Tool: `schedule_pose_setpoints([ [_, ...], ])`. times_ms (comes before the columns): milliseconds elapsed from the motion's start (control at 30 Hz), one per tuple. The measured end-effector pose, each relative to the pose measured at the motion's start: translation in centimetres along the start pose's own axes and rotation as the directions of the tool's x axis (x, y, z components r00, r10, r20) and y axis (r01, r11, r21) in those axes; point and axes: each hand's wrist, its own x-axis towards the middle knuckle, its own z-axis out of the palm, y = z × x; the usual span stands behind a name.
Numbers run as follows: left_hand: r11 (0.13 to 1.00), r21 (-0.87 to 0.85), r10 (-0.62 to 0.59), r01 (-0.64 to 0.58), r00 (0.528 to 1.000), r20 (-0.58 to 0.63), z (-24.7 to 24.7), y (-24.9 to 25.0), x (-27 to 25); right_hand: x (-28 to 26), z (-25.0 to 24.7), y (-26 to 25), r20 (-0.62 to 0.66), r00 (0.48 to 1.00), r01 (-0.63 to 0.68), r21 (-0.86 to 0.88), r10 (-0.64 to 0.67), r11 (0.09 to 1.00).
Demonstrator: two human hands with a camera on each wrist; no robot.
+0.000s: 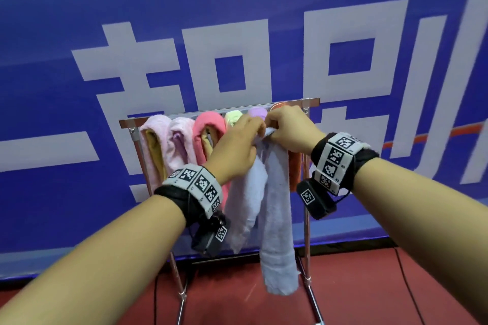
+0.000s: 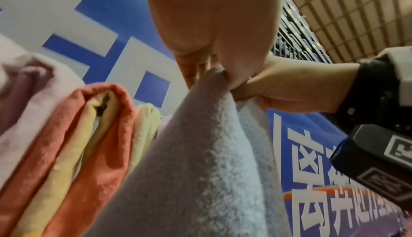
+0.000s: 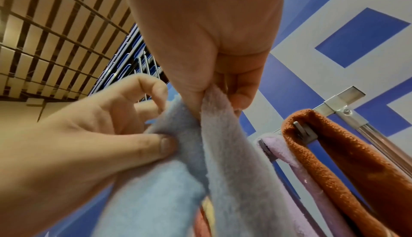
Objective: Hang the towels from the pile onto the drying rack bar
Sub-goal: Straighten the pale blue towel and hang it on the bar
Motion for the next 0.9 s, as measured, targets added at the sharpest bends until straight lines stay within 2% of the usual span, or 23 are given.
schedule_pose_setpoints([
  [67,0.972,0.217,0.076,-0.092,0.994,0.081,-0.8,0.0,0.3,0.2,0.4,0.2,0.018,1.0,0.003,-0.009,-0.002,1.0],
  [133,0.901,0.411,0.078,-0.138,0.984,0.158,-1.7,0.2,0.8,0.4,0.8,0.2,0.023,1.0,-0.006,0.014,0.006,1.0],
  [233,0.808,0.581,-0.042,-0.094,0.976,0.216,-2.6,0.3,1.6,0.3,1.8,0.3,0.02,1.0,-0.015,-0.025,0.016,1.0],
  [300,0.765,0.643,-0.122,-0.02,0.977,0.175,-3.2,-0.2,2.2,0.0,2.4,0.5,0.003,0.999,-0.047,-0.075,0.047,0.996],
  [400,0.756,0.651,-0.178,0.073,0.979,0.097,-3.8,-1.1,2.8,0.4,3.3,1.6,-0.017,0.991,-0.135,0.006,0.135,0.991],
  [467,0.765,0.635,-0.193,0.11,0.979,0.063,-4.0,-1.5,3.1,0.8,3.5,2.1,-0.059,0.987,-0.141,0.108,0.148,0.984],
  [600,0.788,0.59,-0.213,0.177,0.977,-0.009,-4.1,-2.5,4.1,1.4,3.8,2.0,-0.176,0.982,-0.016,0.258,0.063,0.966],
  [667,0.802,0.563,-0.216,0.199,0.976,-0.037,-4.0,-3.0,4.8,1.5,3.8,1.6,-0.176,0.983,0.091,0.199,-0.056,0.976],
  [767,0.812,0.55,-0.201,0.193,0.978,-0.045,-3.5,-3.4,5.5,2.4,4.6,2.1,-0.075,0.981,0.178,-0.044,-0.181,0.983],
  [833,0.82,0.542,-0.192,0.183,0.981,-0.042,-2.9,-3.7,5.9,3.3,5.1,2.6,-0.004,0.982,0.188,-0.091,-0.19,0.978],
  [900,0.833,0.522,-0.19,0.183,0.981,-0.041,-2.3,-4.2,6.1,4.1,4.9,2.5,0.047,0.99,0.136,-0.113,-0.132,0.984],
])
